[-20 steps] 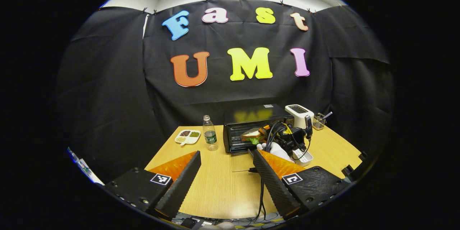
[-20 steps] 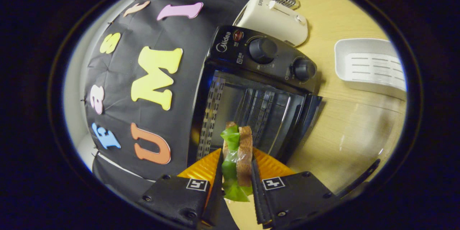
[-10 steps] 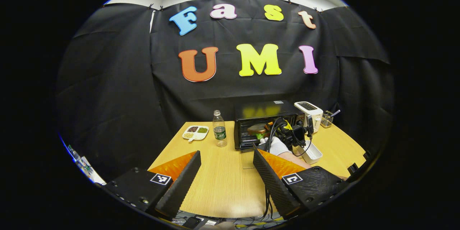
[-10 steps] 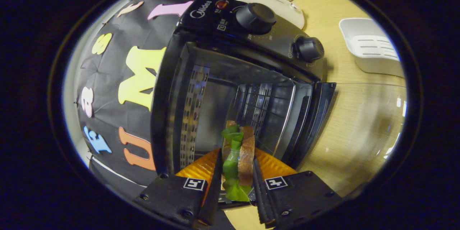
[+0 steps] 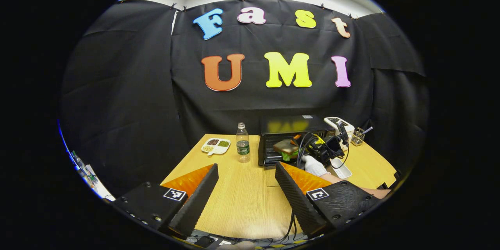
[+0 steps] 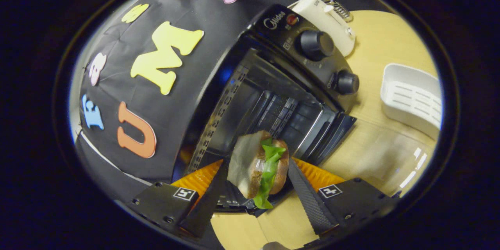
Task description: Open the electric oven with the left hand, put the food in, and close the electric oven.
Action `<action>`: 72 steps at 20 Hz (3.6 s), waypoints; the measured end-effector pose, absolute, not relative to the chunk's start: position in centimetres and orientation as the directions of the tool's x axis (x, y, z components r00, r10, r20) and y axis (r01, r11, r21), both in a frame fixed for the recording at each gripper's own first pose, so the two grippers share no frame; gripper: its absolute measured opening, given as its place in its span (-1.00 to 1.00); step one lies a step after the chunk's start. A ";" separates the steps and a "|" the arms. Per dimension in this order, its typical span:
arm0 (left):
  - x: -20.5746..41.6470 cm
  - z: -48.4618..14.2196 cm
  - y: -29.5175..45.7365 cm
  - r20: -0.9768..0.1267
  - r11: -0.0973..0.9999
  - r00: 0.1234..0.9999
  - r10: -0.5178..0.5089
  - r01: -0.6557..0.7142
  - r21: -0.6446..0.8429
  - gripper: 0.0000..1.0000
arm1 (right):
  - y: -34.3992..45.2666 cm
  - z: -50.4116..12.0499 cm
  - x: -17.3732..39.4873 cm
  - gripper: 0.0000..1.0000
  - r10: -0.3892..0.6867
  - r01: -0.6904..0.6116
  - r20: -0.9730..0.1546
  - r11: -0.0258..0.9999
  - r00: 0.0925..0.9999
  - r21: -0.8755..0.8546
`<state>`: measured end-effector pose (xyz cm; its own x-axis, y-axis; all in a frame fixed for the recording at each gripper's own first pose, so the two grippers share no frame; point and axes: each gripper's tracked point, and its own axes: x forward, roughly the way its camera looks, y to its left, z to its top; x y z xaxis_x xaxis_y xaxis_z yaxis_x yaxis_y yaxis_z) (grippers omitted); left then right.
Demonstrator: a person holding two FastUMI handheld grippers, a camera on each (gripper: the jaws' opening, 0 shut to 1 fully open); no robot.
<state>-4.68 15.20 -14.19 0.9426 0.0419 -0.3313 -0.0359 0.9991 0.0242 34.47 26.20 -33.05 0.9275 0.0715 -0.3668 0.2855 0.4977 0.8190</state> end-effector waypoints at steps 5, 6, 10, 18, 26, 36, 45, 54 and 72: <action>-4.4 -13.2 15.0 -0.294 0.999 0.955 0.036 -0.036 0.005 0.92 | 23.5 -31.1 29.5 0.75 0.089 0.254 -0.391 0.627 0.916 0.736; -4.4 -13.1 14.8 -0.288 0.999 0.957 0.037 -0.037 0.004 0.92 | 22.5 -29.9 28.3 0.99 0.086 0.237 -0.384 0.658 0.919 0.715; -4.0 -13.1 13.6 -0.272 0.999 0.962 0.019 -0.026 -0.023 0.92 | 19.2 -24.6 22.8 0.75 0.108 0.112 -0.338 0.813 0.935 0.571; -2.6 -13.8 8.4 -0.262 0.999 0.965 -0.018 0.009 -0.037 0.92 | 11.8 -18.0 11.2 0.99 0.114 -0.025 -0.283 0.953 0.952 0.301; -1.3 -20.7 3.0 -0.367 0.999 0.929 -0.038 0.043 0.003 0.91 | 5.3 -15.4 4.3 1.00 0.127 -0.083 -0.281 0.983 0.951 0.165; 0.1 -32.3 -2.7 -0.540 0.997 0.838 -0.074 0.069 -0.030 0.92 | -0.4 -14.4 1.3 1.00 0.065 -0.028 -0.309 0.992 0.949 0.125; 2.4 -40.1 -4.5 -0.644 0.995 0.760 -0.090 0.091 -0.032 0.92 | -2.9 -15.2 0.1 1.00 -0.027 0.071 -0.351 0.991 0.936 0.115; 5.3 -44.4 -4.5 -0.706 0.998 0.706 -0.057 0.066 -0.014 0.92 | -4.8 -17.0 -0.2 1.00 -0.082 0.132 -0.397 0.986 0.914 0.100; 7.4 -38.7 -4.6 -0.657 0.999 0.753 -0.035 0.024 -0.026 0.92 | -6.1 -18.0 -0.2 1.00 -0.080 0.164 -0.404 0.970 0.911 0.178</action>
<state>7.40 -4.56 -38.70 0.7528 -0.0346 -0.6573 0.0236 0.9994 -0.0255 -0.15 -6.12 -18.04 0.9113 -0.0797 -0.4041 0.1636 0.9704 0.1777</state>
